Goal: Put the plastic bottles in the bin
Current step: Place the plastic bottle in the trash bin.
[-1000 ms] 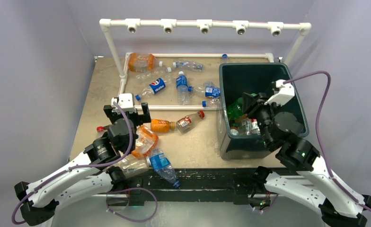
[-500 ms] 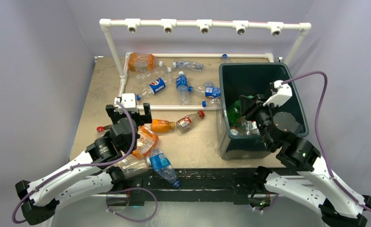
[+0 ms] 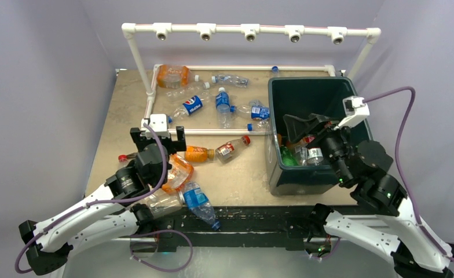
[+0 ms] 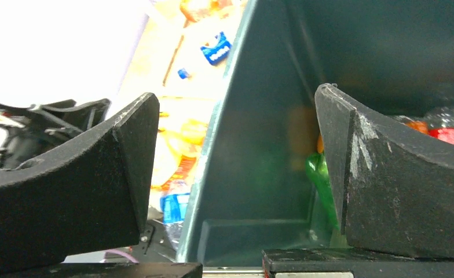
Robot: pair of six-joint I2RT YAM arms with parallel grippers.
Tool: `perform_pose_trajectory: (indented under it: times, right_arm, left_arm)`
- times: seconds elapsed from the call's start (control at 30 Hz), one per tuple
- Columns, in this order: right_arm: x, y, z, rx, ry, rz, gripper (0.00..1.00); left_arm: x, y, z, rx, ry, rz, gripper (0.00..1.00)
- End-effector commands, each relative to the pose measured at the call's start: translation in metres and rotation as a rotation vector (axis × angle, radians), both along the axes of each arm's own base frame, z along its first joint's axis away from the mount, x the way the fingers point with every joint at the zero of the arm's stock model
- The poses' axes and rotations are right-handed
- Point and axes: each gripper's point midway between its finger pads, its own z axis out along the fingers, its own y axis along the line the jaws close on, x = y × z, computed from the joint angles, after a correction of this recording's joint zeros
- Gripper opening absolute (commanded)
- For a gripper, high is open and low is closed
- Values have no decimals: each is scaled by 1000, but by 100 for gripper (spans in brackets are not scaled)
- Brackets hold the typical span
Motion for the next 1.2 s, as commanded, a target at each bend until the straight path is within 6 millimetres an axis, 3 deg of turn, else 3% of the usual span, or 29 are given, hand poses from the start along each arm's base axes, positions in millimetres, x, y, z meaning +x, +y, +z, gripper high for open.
perform_pose_trajectory:
  times: [0.0, 0.1, 0.17, 0.23, 0.33, 0.4, 0.53, 0.8, 1.03, 1.17]
  right_arm:
    - [-29, 1, 60, 173, -178, 138, 99]
    - [-44, 15, 77, 191, -265, 257, 99]
    - [-43, 26, 83, 149, -267, 292, 99]
    - [-29, 37, 82, 83, -197, 275, 99]
    - [-9, 75, 65, -50, -115, 339, 99]
    - [-16, 103, 65, -69, -143, 471, 99]
    - [-13, 119, 62, -79, -156, 519, 99]
    - [-23, 105, 60, -38, -176, 507, 99]
    - [-34, 87, 63, -27, -176, 491, 99]
    - [-39, 83, 52, -28, -156, 495, 99]
  left_arm:
    - [-1, -3, 20, -64, -30, -21, 99]
    - [-1, -4, 21, -69, -30, -30, 99]
    - [-1, -4, 21, -74, -32, -35, 99]
    - [-2, -4, 22, -84, -34, -36, 99]
    - [-1, -6, 19, -90, -29, -37, 99]
    - [2, -12, 14, -79, -13, -44, 99]
    - [8, -24, -1, -21, 55, -51, 99]
    - [14, -57, -32, 19, 187, -133, 99]
    - [-14, -79, -100, -253, 426, -136, 99]
    - [-31, -86, -107, -459, 471, -145, 99]
